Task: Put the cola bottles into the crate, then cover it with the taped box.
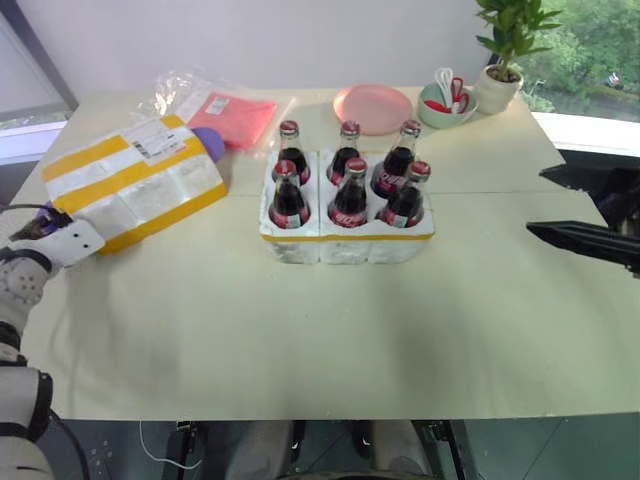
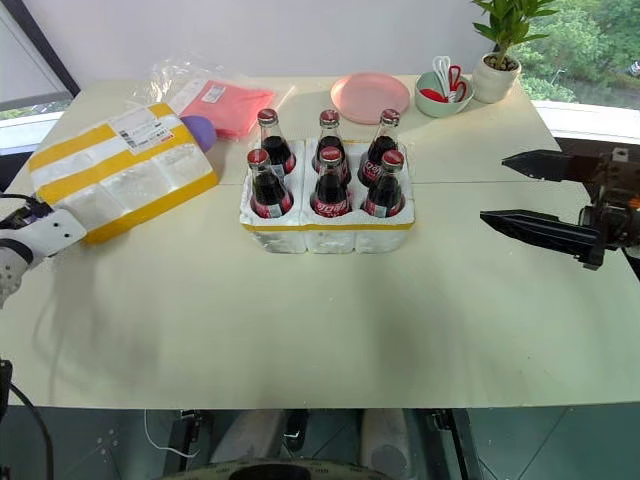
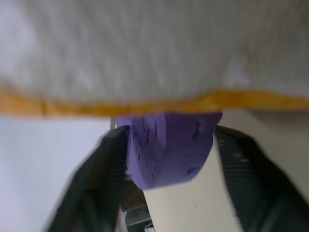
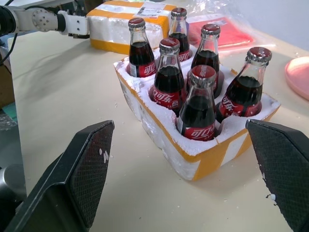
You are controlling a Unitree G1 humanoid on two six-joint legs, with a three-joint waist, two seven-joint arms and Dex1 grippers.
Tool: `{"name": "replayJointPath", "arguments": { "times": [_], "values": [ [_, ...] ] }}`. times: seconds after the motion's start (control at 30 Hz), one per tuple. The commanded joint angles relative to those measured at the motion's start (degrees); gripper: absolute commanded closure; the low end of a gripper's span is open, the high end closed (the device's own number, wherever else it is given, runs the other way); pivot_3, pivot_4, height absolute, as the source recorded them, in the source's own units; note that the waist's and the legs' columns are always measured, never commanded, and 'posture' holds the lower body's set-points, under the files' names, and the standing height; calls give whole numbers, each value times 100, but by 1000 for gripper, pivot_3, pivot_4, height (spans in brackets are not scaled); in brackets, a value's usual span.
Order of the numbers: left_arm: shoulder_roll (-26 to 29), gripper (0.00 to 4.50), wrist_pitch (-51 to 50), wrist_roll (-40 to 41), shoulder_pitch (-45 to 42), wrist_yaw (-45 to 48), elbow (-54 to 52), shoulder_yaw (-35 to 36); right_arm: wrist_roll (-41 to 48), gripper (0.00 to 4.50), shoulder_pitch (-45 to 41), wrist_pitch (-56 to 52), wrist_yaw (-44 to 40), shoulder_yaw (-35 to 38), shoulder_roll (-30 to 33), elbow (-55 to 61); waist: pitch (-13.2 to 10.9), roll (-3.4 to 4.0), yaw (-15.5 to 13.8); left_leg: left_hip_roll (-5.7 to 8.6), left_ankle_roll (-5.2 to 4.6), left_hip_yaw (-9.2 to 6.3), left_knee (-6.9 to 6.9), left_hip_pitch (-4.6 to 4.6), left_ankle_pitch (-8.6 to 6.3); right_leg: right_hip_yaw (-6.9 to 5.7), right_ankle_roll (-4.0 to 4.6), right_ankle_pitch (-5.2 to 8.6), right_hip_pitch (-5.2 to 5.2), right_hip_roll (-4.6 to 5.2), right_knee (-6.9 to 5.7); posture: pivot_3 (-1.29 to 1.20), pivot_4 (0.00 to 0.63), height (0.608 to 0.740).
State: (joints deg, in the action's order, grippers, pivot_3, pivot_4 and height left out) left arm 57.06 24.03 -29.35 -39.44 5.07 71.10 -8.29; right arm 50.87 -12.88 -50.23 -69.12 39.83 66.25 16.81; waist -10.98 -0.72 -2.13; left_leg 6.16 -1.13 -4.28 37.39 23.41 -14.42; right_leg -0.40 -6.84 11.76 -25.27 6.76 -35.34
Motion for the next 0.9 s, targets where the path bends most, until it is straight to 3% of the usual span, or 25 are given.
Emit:
{"name": "replayJointPath", "arguments": {
  "times": [0.03,0.1,0.23,0.6,0.9],
  "values": [
    [43,3341,-21,13,-175,-72,80,-61,105,0,70,-20,51,314,102,191,1,-1,-6,0,0,0,0,0,0,0,0,0,1,0,0,0,150,740],
    [57,4094,-72,-7,-230,-181,92,-83,154,0,135,-100,65,353,120,209,2,2,-6,1,0,0,3,-1,0,0,0,0,3,1,-2,0,150,740],
    [184,4094,-70,35,-323,-263,63,-64,317,0,370,-349,18,518,88,275,4,-4,-6,0,0,0,3,-1,0,0,0,0,3,0,-2,0,150,740],
    [809,4094,202,690,-654,70,-760,520,-246,0,417,424,227,15,-48,23,2,-12,0,0,0,1,4,0,0,0,-1,0,2,0,-1,0,150,740],
    [673,4094,-883,2141,-354,1978,-4624,1242,-582,0,51,840,212,-591,17,-564,1,-14,9,1,-6,3,18,3,-3,2,-1,-1,9,2,0,0,150,740]
  ]
}}
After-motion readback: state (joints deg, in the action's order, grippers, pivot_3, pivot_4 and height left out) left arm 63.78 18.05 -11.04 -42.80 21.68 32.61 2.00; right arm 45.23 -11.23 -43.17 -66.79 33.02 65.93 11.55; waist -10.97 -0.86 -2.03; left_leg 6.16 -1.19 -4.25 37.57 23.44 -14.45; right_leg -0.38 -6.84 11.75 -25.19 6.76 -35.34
